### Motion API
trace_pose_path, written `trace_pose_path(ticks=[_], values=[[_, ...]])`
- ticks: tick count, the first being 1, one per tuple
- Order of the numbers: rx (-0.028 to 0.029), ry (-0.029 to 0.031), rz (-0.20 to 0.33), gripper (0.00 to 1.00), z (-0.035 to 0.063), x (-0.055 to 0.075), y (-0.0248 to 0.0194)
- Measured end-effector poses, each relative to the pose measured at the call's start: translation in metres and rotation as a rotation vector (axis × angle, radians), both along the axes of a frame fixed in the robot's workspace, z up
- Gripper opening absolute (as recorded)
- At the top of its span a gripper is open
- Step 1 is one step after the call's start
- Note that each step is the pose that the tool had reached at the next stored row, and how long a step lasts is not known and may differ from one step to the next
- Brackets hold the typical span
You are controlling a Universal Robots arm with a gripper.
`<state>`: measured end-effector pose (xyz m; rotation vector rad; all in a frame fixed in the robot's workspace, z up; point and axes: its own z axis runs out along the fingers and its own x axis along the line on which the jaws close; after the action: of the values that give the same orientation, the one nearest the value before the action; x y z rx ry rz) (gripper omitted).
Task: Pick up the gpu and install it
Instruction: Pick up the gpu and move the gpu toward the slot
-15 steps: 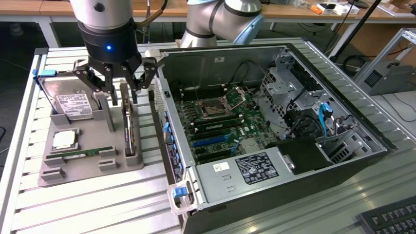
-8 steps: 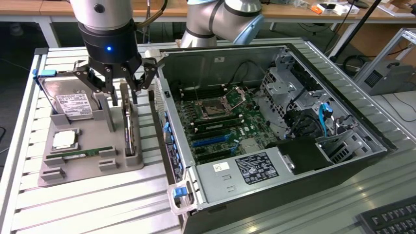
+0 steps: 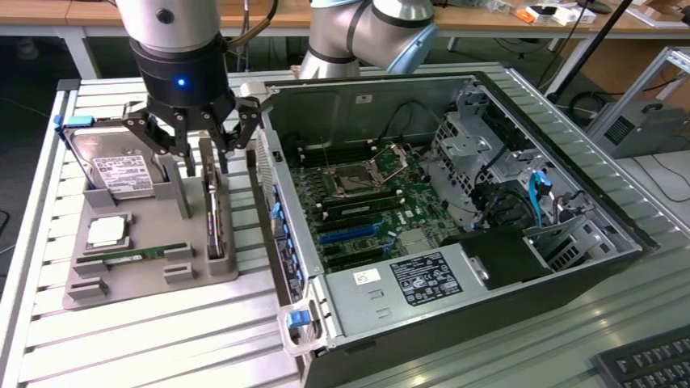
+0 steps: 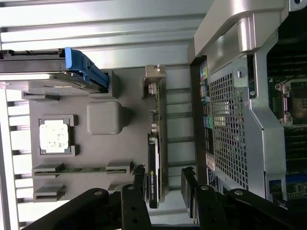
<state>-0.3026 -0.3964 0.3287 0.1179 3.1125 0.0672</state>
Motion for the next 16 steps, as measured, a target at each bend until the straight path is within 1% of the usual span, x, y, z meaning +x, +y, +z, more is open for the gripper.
trace_pose_path(ticks=[16], values=[[0.0000,0.0000,0.000,0.44,-0.0036,0.0000,0.0000]])
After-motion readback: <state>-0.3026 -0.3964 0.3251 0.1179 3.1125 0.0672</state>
